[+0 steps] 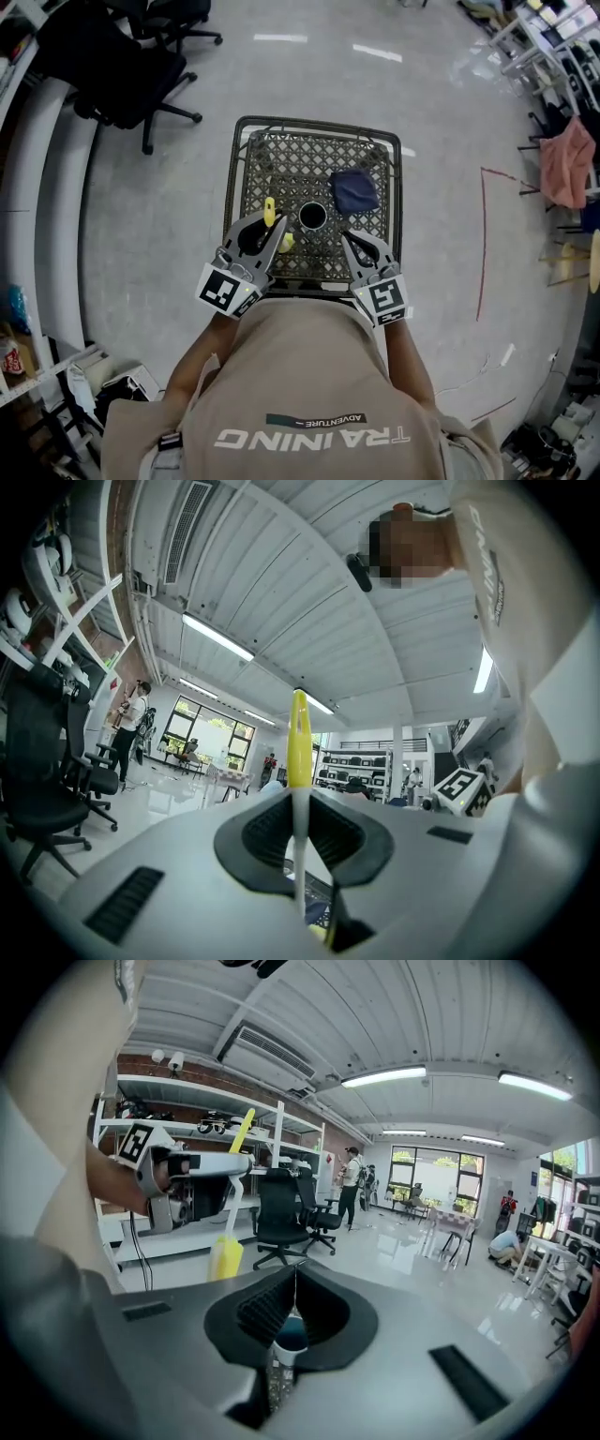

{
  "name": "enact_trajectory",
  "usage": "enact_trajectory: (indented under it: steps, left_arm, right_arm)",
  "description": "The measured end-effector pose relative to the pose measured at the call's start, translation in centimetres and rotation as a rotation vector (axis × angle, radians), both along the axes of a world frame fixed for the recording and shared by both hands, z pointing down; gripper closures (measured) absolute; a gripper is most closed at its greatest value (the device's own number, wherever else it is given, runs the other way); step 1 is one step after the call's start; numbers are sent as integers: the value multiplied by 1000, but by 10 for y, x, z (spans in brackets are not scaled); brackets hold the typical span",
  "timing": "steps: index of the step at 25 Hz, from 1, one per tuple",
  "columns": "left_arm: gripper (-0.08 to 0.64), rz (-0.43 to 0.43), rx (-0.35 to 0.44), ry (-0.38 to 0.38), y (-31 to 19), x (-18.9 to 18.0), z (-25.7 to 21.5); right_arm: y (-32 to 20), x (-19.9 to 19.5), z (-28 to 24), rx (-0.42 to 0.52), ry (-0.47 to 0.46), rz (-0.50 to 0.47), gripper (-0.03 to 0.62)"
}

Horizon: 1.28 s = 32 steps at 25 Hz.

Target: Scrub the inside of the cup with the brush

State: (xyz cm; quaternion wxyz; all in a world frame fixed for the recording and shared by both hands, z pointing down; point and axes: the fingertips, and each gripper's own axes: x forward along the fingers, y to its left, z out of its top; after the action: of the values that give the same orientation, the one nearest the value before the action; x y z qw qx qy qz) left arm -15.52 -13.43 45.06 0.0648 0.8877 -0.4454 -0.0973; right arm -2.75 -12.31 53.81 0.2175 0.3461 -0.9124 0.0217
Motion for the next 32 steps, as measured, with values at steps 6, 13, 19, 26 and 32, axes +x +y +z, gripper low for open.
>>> enact_trajectory:
  steps: [6,13,19,26,32]
  left_arm:
    - [518,-23,-28,-17,15,11,-5]
    - [518,-88,-72,-46,12,17,-5]
    - [518,-142,-88,-32,11,26,-16]
    - [518,-188,-194,-7,11,23,4]
    - [518,-229,-221,-47,20,15,7]
  right_arm:
    - [-3,-1,9,-53,-90,-32,575]
    - [-2,17,73,-124,17,-165,574]
    - [14,14,143,-205,94,-322,299]
    - [4,11,209,-158,110,-338,230]
    - [-28,-3,258,-201,72,-254,210]
